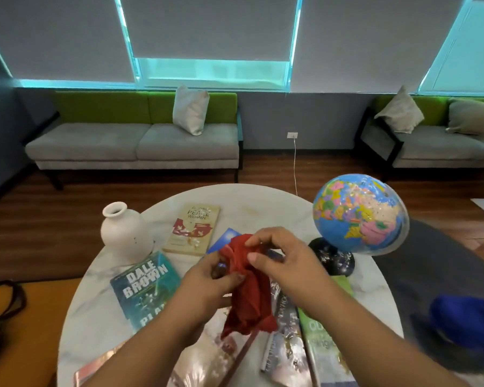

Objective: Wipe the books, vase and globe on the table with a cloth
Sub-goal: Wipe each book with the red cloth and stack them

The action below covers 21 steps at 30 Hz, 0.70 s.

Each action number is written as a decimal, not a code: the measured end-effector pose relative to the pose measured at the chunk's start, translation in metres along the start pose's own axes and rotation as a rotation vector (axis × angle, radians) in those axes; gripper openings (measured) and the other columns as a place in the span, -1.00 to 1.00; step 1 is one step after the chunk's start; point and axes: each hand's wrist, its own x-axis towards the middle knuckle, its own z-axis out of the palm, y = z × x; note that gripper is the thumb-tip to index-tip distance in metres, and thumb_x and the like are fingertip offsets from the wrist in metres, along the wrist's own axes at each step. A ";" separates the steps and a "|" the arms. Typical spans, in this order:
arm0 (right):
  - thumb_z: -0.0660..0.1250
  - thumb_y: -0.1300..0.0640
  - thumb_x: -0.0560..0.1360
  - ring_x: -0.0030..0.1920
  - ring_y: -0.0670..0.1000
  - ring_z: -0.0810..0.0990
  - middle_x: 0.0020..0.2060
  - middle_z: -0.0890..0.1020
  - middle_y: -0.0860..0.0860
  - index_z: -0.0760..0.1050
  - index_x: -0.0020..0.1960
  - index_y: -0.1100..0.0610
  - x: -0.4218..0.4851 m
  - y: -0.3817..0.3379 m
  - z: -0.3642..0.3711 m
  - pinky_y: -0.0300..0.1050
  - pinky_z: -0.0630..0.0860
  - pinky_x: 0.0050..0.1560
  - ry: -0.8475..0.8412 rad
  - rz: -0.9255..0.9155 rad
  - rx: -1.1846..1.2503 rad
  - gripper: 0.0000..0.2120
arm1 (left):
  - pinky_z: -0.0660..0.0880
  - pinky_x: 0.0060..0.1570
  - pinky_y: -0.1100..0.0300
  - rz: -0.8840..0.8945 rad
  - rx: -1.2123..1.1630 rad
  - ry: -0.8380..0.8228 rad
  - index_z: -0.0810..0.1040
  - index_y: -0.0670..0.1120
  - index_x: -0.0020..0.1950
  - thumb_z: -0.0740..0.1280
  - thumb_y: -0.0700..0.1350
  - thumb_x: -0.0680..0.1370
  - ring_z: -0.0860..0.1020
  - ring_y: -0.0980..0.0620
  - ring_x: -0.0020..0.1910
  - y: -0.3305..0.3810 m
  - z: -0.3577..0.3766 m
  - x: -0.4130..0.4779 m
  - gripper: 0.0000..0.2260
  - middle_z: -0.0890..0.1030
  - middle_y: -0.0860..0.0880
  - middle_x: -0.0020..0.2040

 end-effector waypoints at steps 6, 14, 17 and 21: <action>0.44 0.09 0.45 0.27 -0.38 0.32 0.34 0.27 -0.31 0.13 0.39 -0.46 -0.036 0.018 0.054 -0.52 0.32 0.16 -0.176 -0.019 -0.194 -0.25 | 0.59 -0.04 -0.02 -0.106 -0.083 -0.125 0.52 -0.20 0.18 0.27 -0.21 0.59 0.63 -0.24 -0.01 -0.008 -0.034 -0.012 -0.81 0.65 -0.26 0.06; 0.32 0.29 0.49 -0.19 -0.14 0.66 -0.12 0.70 -0.07 0.52 0.13 -0.20 -0.053 0.032 0.025 -0.26 0.54 -0.14 0.125 0.395 -0.044 -0.60 | 0.48 -0.18 0.15 -0.258 0.083 0.017 0.57 -0.20 0.10 0.41 -0.17 0.49 0.60 -0.04 -0.12 -0.036 -0.074 0.010 -0.78 0.65 -0.16 0.00; 0.28 0.28 0.53 -0.34 0.08 0.64 -0.26 0.70 0.07 0.55 0.07 -0.09 -0.049 0.040 -0.004 -0.07 0.57 -0.25 0.260 0.558 0.112 -0.71 | 0.49 -0.14 0.11 -0.357 -0.103 0.121 0.50 -0.26 0.14 0.24 -0.25 0.60 0.56 -0.09 -0.08 -0.039 -0.075 0.043 -0.85 0.59 -0.21 0.06; 0.26 0.28 0.55 -0.39 0.13 0.58 -0.31 0.66 0.18 0.55 0.06 0.01 -0.032 0.063 -0.029 0.01 0.54 -0.29 0.326 0.699 0.217 -0.78 | 0.46 0.11 0.10 -0.288 0.457 0.148 0.55 -0.23 0.21 0.26 -0.12 0.57 0.55 -0.15 0.11 -0.061 -0.060 0.089 -0.72 0.59 -0.22 0.14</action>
